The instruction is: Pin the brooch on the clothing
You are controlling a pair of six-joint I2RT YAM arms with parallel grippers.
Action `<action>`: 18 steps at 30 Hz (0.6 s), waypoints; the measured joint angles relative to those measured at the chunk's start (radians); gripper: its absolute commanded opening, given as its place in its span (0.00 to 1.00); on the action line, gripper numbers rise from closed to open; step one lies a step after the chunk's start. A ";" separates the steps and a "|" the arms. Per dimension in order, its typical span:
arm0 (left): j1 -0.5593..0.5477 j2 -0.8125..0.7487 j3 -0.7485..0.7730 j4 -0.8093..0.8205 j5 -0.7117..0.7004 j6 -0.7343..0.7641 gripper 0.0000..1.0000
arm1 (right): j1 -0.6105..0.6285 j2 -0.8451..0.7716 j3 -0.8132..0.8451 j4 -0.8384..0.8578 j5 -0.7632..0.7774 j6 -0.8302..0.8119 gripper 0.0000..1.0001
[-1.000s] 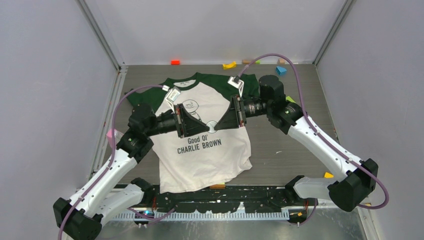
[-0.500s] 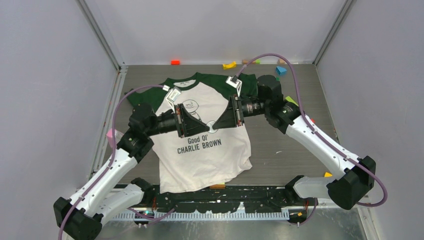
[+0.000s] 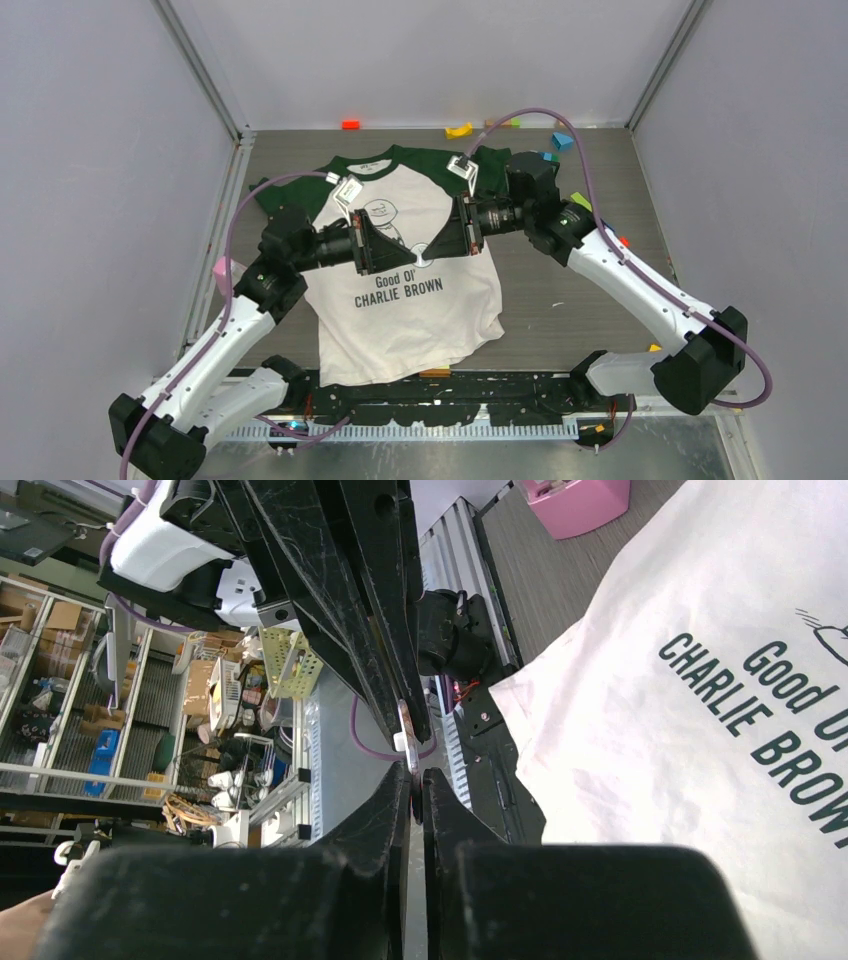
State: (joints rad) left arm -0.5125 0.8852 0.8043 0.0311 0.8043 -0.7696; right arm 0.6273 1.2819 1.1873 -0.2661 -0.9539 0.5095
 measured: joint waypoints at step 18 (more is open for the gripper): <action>0.003 0.023 -0.008 -0.043 -0.089 0.005 0.00 | 0.017 0.025 0.015 -0.056 0.095 -0.038 0.43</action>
State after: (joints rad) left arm -0.5095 0.9077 0.7963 -0.0124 0.7158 -0.7647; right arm 0.6441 1.3071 1.2022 -0.3225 -0.8585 0.4713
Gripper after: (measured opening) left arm 0.021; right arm 0.362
